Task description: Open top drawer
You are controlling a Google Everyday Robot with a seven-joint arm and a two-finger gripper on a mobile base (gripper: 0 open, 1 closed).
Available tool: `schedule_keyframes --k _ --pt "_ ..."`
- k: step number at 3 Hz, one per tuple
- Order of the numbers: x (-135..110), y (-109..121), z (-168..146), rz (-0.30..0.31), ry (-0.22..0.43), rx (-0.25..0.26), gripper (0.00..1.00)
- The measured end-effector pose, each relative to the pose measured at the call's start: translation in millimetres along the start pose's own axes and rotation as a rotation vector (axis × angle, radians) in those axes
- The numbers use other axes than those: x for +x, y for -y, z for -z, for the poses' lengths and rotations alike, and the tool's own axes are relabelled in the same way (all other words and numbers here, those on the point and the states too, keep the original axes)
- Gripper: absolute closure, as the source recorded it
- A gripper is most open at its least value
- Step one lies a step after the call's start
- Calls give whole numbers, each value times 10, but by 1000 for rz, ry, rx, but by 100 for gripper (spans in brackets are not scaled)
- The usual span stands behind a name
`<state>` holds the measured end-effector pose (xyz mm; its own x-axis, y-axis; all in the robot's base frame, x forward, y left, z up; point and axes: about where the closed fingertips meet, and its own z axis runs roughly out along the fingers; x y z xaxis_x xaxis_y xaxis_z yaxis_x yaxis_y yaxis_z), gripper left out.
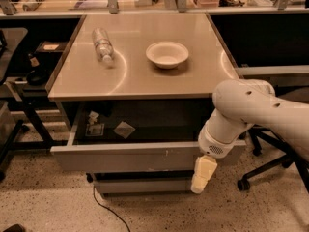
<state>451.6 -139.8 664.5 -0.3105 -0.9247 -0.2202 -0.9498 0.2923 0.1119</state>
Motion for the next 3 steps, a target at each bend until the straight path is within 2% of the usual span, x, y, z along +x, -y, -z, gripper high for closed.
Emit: schedule_keyframes --k 1,2,3 --pt "76 -107 -150 2 -35 -39 0" --pt "93 -133 -128 1 -37 -47 0" --pt "245 -300 42 -5 -34 -66 0"
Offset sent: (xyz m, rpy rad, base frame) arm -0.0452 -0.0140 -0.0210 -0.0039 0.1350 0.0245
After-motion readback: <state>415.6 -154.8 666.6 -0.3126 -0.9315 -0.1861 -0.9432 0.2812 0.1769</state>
